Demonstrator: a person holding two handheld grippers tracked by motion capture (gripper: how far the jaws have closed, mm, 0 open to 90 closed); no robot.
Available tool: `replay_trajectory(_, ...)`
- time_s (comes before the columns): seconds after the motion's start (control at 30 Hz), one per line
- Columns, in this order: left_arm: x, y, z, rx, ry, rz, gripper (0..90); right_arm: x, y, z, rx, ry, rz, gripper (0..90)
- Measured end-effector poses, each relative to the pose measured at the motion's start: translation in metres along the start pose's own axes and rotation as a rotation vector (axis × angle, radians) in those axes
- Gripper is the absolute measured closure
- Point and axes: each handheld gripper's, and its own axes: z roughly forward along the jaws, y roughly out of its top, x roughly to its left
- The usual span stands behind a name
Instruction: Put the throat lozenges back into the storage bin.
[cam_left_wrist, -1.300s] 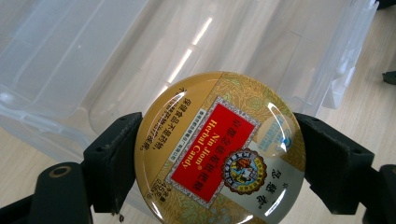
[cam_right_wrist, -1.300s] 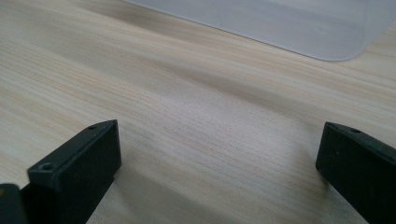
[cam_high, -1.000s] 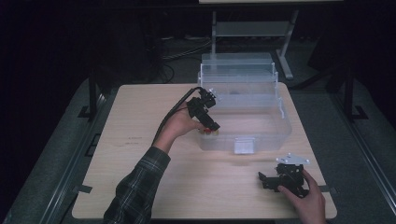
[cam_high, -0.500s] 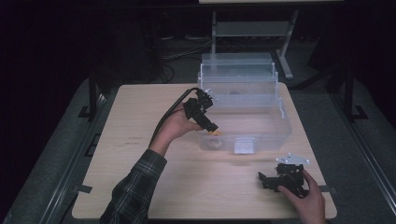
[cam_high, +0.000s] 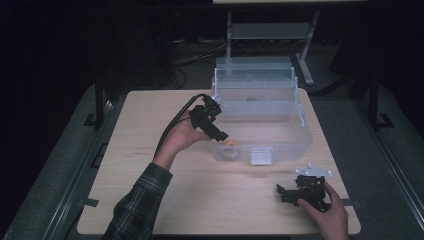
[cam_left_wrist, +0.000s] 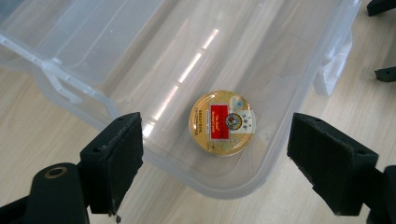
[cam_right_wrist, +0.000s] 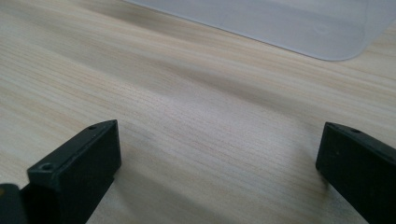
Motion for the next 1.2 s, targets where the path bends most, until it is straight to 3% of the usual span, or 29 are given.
replay_trajectory(0.53,0.003,-0.031,-0.019,-0.042,0.023,-0.044,18.0,0.000,0.000,0.000,-0.001,0.001,0.004,0.0)
replay_trajectory(1.2,-0.005,-0.079,-0.025,-0.081,0.035,-0.088,18.2,0.000,0.000,0.000,0.000,0.000,0.002,0.0)
